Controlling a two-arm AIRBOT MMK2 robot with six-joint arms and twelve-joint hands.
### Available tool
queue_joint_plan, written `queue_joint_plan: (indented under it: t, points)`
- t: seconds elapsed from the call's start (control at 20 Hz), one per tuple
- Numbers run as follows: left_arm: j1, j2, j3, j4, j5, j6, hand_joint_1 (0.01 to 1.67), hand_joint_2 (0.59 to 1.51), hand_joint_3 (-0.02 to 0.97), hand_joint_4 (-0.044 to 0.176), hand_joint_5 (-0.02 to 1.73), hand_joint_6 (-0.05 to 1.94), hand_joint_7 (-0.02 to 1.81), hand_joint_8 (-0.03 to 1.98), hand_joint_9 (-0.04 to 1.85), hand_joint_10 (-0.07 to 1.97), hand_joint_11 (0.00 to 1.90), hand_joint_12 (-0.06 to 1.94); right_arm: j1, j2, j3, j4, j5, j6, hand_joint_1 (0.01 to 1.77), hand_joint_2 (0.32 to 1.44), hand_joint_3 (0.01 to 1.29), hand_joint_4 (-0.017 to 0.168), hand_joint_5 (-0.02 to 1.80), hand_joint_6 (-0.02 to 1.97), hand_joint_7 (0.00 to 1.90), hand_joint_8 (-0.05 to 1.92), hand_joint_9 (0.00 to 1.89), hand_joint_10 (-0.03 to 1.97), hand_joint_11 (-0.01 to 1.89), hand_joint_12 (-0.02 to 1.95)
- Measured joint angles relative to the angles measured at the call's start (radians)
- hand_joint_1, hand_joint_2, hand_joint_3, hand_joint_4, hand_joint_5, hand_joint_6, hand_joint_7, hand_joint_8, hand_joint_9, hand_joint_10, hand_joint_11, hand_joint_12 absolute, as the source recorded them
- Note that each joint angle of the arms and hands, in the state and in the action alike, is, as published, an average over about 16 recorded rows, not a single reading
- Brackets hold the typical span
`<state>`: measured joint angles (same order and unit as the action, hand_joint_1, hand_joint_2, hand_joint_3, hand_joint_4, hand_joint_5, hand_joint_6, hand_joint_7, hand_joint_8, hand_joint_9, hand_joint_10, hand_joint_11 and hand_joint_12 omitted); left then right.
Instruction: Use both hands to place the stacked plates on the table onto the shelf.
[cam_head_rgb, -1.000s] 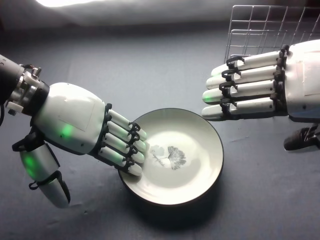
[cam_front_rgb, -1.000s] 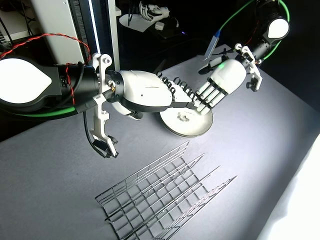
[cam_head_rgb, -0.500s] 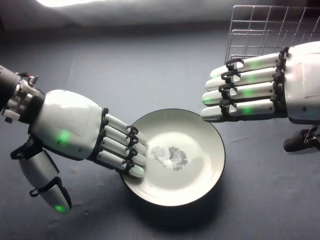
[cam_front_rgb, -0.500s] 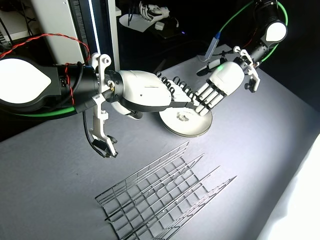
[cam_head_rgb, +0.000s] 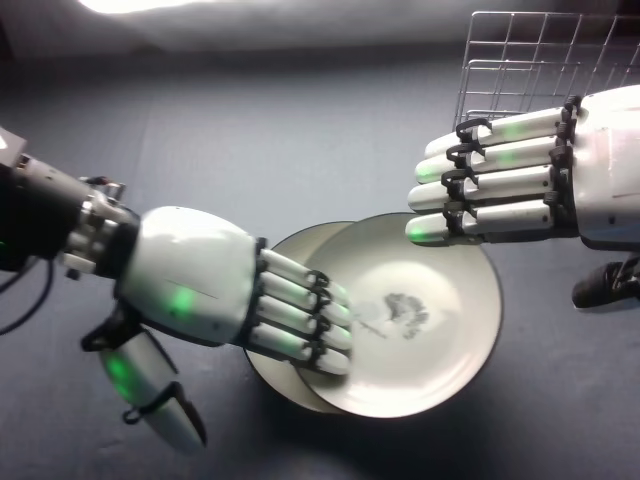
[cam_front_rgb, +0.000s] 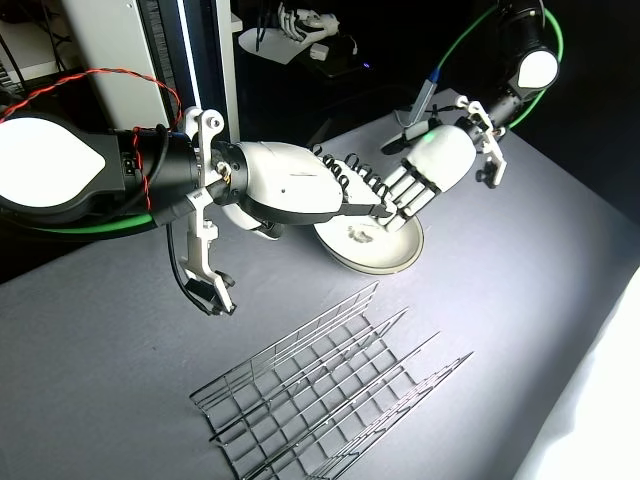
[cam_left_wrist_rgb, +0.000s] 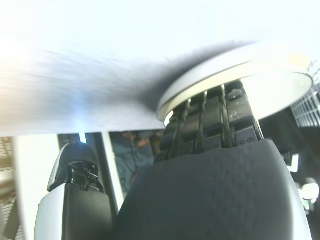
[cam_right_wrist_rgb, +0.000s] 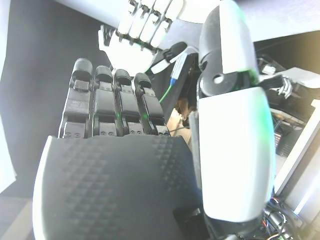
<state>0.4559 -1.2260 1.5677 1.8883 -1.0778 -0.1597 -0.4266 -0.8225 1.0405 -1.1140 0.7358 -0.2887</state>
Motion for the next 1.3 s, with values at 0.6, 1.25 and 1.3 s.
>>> queue_joint_plan:
  t: [0.6, 1.25, 1.3]
  points:
    - [0.01, -0.033, -0.053, -0.04, 0.066, 0.01, 0.01, 1.098, 0.018, -0.008, 0.02, -0.04, 0.0, -0.02, 0.0, -0.01, 0.03, 0.02, -0.05, 0.018, -0.036, 0.003, -0.015, 0.0, 1.18, 0.98, 0.01, 0.002, 0.03, 0.03, 0.01, 0.01, 0.01, 0.01, 0.02, 0.37]
    - [0.001, -0.039, -0.071, -0.032, 0.087, 0.01, 0.02, 1.103, 0.018, -0.008, 0.02, -0.04, 0.0, -0.02, 0.01, -0.01, 0.02, 0.02, -0.092, -0.068, -0.038, 0.013, -0.126, 0.002, 1.29, 0.97, 0.01, 0.002, 0.03, 0.03, 0.03, 0.01, 0.02, 0.01, 0.02, 0.63]
    - [0.0, -0.039, -0.072, -0.031, 0.088, 0.01, 0.01, 1.103, 0.017, -0.008, 0.02, -0.04, 0.0, -0.02, 0.01, -0.01, 0.02, 0.02, -0.095, -0.077, -0.037, 0.014, -0.136, 0.003, 1.28, 0.97, 0.01, 0.002, 0.03, 0.03, 0.03, 0.01, 0.02, 0.01, 0.02, 0.63]
